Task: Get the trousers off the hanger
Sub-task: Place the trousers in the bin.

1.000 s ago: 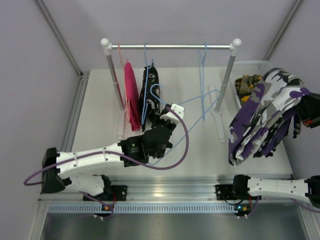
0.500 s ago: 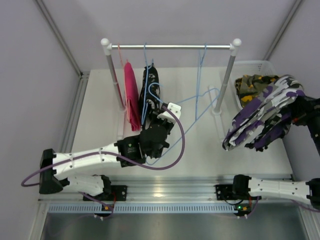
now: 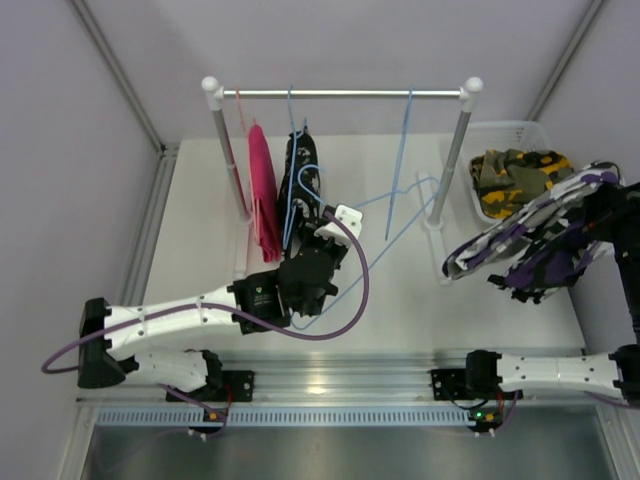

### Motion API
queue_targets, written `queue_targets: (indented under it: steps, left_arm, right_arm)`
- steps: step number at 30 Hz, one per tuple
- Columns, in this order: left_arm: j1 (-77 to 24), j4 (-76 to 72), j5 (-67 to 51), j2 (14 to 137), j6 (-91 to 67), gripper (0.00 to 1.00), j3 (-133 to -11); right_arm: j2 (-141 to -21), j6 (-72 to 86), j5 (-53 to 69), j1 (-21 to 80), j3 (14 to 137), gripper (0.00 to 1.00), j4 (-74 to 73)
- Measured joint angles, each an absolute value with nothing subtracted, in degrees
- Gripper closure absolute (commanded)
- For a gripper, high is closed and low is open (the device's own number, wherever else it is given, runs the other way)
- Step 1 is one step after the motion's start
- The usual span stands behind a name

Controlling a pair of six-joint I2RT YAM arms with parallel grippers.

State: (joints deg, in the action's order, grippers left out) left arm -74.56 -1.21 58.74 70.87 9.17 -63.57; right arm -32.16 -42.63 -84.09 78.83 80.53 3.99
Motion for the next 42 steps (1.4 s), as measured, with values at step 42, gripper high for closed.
queue_targets:
  steps: [42]
  left_arm:
    - [-74.46, 0.51, 57.28, 70.87, 8.45, 1.00, -64.73]
  right_arm:
    - [-64.12, -25.30, -62.78, 30.13, 103.35, 1.00, -14.35]
